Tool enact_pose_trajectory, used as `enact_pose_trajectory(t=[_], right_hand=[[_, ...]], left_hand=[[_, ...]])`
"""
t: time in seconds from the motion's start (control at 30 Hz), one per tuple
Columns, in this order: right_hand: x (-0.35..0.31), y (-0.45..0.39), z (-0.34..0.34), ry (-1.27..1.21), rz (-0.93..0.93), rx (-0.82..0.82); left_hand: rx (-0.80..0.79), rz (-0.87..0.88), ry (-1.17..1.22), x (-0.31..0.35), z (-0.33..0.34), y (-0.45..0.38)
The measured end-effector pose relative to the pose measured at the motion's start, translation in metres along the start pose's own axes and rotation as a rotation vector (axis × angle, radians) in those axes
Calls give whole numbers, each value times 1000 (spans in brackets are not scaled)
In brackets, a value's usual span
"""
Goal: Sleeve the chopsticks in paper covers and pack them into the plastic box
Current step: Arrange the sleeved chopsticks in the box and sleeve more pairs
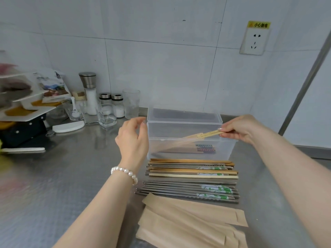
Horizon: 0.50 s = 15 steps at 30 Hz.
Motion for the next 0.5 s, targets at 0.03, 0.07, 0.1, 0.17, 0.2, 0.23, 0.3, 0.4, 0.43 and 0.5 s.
enact_pose_trajectory(t=[0.03,0.07,0.1,0.17,0.2,0.23,0.3,0.4,0.43,0.5], right_hand=[[1,-1,0,29,7,11],[2,-2,-1,65,12,22],[2,-5,-1,108,14,34],[1,-10,-1,237,13,61],[-1,-14,-1,333,7,83],[-3,-17,1,444,-3,100],[-5,-21,8,669,-35,115],[-6,-19,21,949,-101,137],[-6,-17,26,1012,-109,134],[-4,-11,37,1114,-100,96]], left_hand=[[-3,-3,4,0,0,0],[-6,-5,9,0,0,0],[-8,-5,12,1,1,0],[-13,-3,14,0,2,1],[-17,-5,18,0,2,1],[-20,-10,24,-1,3,0],[-26,-15,31,-2,4,0],[-33,-18,32,-3,5,0],[-35,-17,34,-3,5,0],[-36,-15,30,-3,5,0]])
Point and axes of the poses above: each hand's wrist, its own y-axis away from the middle knuckle, its own z-axis out of the palm, x = y × z, the point moved 5 cm from there along -y, towards the middle knuckle, and after that the axes turned 15 degrees about -y, right-handed, at the moved point
